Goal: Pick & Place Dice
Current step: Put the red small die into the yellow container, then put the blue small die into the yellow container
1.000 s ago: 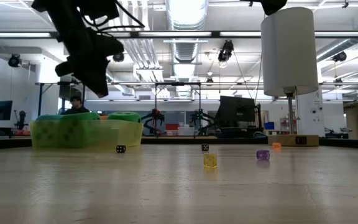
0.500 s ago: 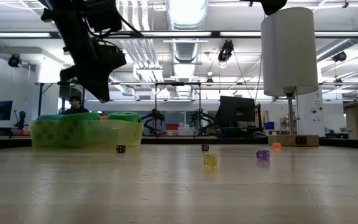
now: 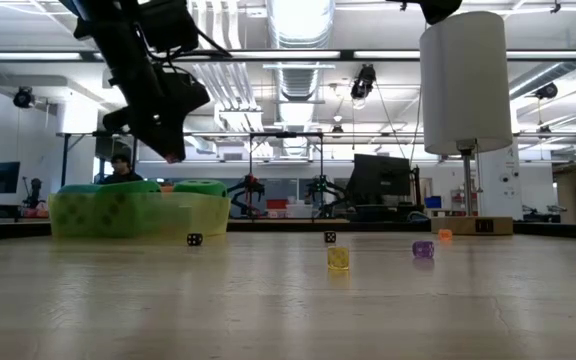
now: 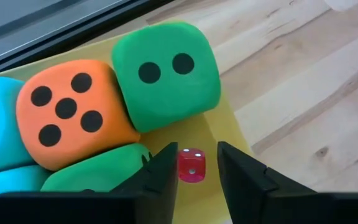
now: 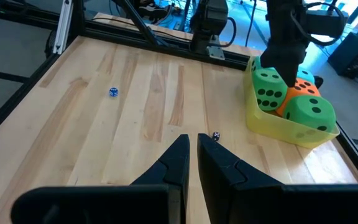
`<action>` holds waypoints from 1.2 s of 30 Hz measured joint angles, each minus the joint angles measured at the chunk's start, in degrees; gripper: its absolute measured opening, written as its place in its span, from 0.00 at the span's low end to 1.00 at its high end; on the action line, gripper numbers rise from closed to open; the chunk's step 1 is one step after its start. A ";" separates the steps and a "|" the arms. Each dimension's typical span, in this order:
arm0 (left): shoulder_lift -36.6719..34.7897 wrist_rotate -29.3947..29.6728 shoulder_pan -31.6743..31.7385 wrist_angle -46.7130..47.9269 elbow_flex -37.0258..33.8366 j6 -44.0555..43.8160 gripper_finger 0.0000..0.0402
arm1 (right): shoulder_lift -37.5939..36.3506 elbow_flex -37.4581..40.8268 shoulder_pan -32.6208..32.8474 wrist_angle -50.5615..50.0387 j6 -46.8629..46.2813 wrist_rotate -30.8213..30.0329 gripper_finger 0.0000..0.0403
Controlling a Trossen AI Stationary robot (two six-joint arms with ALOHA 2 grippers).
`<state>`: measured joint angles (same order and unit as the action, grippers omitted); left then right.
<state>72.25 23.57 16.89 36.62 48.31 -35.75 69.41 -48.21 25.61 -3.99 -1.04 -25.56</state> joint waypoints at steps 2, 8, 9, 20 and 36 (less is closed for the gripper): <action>-0.02 0.00 0.28 0.01 0.00 -0.02 0.32 | 0.00 0.00 0.00 0.00 0.00 0.00 0.07; -0.01 -0.64 0.52 0.03 0.00 -0.02 0.43 | 0.00 0.00 0.00 0.02 0.00 0.00 0.07; -0.01 -0.63 0.52 0.04 0.00 -0.02 0.44 | 0.00 0.00 0.00 0.00 0.00 0.00 0.07; -0.02 -0.65 0.52 -1.36 -3.05 2.62 0.54 | 0.00 0.00 0.00 0.02 -0.02 0.00 0.07; -0.06 0.44 0.52 -1.51 -4.33 9.05 0.50 | 0.00 0.00 0.00 0.00 0.00 0.02 0.07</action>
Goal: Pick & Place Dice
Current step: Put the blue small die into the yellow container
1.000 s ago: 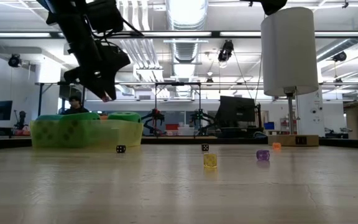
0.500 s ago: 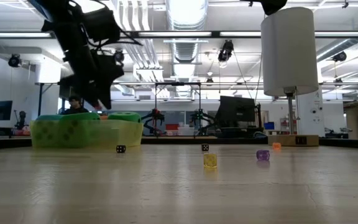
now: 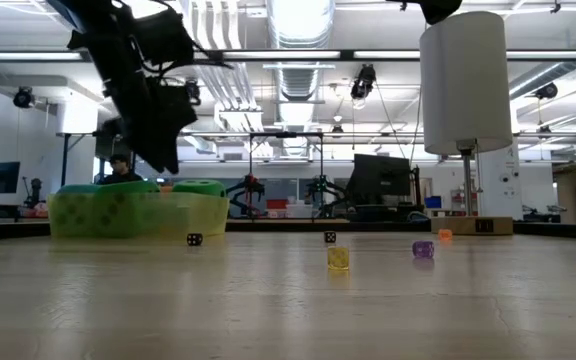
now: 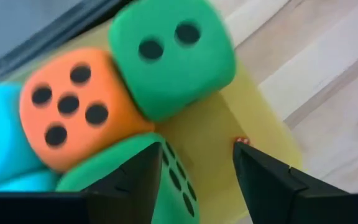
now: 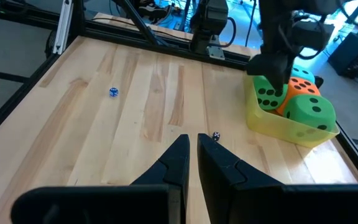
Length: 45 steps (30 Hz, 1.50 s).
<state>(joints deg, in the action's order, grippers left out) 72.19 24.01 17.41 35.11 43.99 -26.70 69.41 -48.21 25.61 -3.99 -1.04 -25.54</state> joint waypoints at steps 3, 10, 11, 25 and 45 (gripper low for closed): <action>-0.14 0.00 -0.02 0.58 2.25 2.25 0.48 | 0.00 0.00 0.00 0.02 0.14 -0.02 0.07; -0.22 -1.31 -2.49 1.36 5.95 2.96 0.44 | 0.00 0.00 0.00 0.02 -0.02 -0.02 0.07; -0.22 -1.31 -3.35 1.41 5.95 3.08 0.44 | 0.00 0.00 0.00 0.02 0.00 -0.01 0.07; -0.22 -1.48 -24.56 2.56 5.88 0.41 0.40 | 0.00 0.00 0.00 0.00 -0.02 -0.01 0.07; 1.10 -5.09 -57.61 -5.22 4.74 -0.72 0.48 | 0.00 0.00 -0.01 -0.02 0.13 -0.02 0.07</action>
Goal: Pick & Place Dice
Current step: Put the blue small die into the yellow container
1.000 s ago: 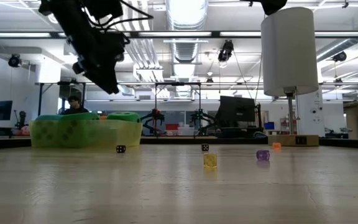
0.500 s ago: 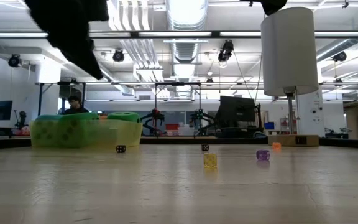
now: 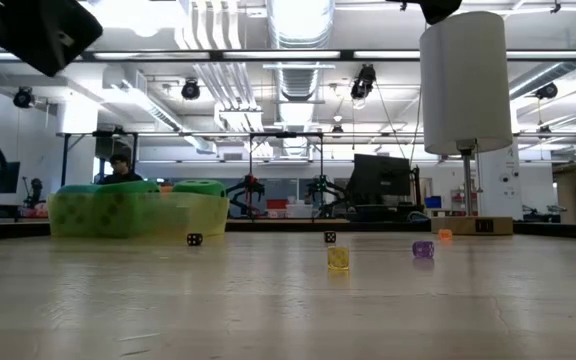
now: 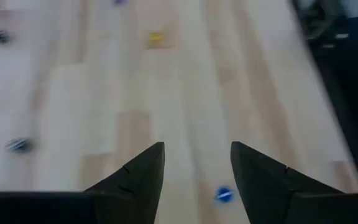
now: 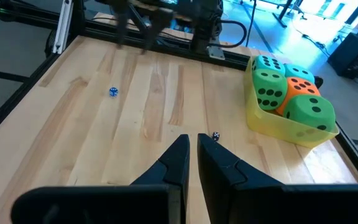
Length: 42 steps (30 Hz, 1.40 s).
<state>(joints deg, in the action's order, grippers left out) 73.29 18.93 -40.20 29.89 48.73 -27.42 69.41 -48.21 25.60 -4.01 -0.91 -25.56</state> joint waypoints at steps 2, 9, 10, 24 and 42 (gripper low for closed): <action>1.35 -0.83 -1.44 -2.46 -0.02 0.10 0.49 | 0.00 0.00 0.01 -0.02 0.04 0.01 0.07; 8.84 -6.09 -3.04 -6.40 0.00 -0.07 0.51 | 0.00 0.00 0.00 -0.11 -0.06 0.02 0.07; 10.19 -7.25 -3.04 -6.64 0.00 -0.04 0.51 | 0.00 0.00 0.00 -0.11 -0.23 0.02 0.07; 21.03 -12.73 -2.80 -5.75 -0.04 2.03 0.47 | 0.00 0.00 0.01 -0.13 -0.42 0.02 0.07; 21.76 -10.97 -2.10 -4.54 -0.44 4.04 0.40 | 0.00 0.00 0.01 -0.13 -0.59 0.02 0.07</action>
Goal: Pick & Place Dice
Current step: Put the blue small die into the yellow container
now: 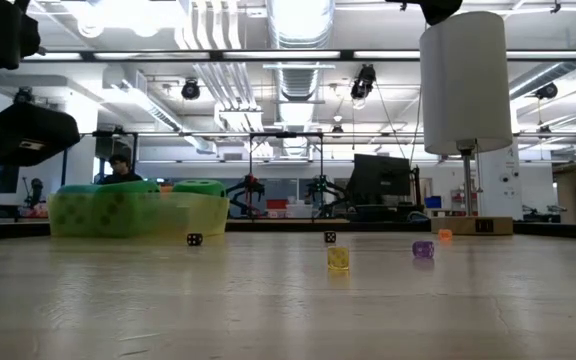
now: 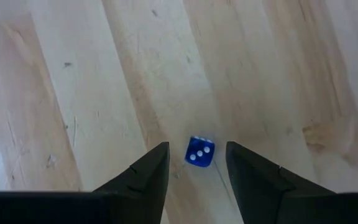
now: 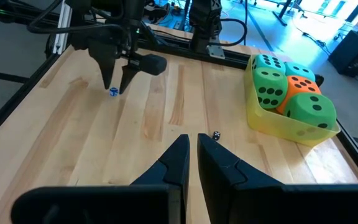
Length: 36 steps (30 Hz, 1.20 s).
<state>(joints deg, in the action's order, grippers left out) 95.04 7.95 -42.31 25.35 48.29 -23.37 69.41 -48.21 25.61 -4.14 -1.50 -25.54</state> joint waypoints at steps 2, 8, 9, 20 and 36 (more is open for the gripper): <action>0.00 0.55 0.05 -0.25 0.00 -0.73 0.41 | 0.00 0.00 0.00 0.00 0.00 0.00 0.07; 0.00 0.60 0.02 -0.23 0.00 -1.04 0.44 | 0.00 0.00 0.00 0.00 0.00 -0.02 0.07; 0.00 0.60 0.02 -0.25 0.00 -1.06 0.44 | 0.00 0.00 -0.01 0.00 0.00 -0.01 0.07; 0.00 0.60 0.02 -0.38 -0.46 -1.97 0.45 | 0.00 0.00 -0.02 0.00 0.02 -0.02 0.07; 0.00 0.60 -0.02 -1.80 -1.14 -2.10 0.21 | 0.00 0.00 0.00 0.00 0.02 -0.02 0.07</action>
<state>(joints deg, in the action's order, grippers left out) 95.04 8.56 -42.33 23.55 47.16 -25.47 69.41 -48.21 25.61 -4.14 -1.48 -25.56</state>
